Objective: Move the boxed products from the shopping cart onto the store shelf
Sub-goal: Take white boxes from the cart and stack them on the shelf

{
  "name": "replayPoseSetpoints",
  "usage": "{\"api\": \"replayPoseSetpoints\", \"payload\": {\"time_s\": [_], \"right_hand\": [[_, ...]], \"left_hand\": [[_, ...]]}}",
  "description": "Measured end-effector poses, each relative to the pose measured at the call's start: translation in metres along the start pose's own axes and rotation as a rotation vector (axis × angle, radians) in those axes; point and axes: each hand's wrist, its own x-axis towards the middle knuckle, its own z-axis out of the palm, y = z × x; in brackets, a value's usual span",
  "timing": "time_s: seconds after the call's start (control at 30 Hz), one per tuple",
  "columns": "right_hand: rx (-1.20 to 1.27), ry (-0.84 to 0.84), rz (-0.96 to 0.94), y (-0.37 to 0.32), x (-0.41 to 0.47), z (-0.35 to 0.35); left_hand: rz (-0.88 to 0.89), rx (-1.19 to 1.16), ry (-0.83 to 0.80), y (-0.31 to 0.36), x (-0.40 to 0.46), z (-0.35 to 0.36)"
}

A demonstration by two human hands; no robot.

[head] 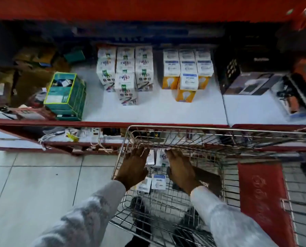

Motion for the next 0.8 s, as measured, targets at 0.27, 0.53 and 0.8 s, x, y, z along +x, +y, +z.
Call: {"api": "replayPoseSetpoints", "payload": {"time_s": [0.27, 0.53, 0.8], "right_hand": [[-0.073, -0.107, -0.005, 0.007, 0.047, 0.045], [0.186, -0.078, 0.061, 0.010, 0.039, -0.002], [0.311, -0.039, 0.044, -0.012, 0.002, -0.145]], "left_hand": [[-0.048, 0.137, -0.124, -0.005, 0.039, 0.040], [-0.060, -0.014, -0.049, -0.002, 0.027, 0.002], [-0.019, -0.211, 0.106, -0.011, -0.036, -0.123]]}}
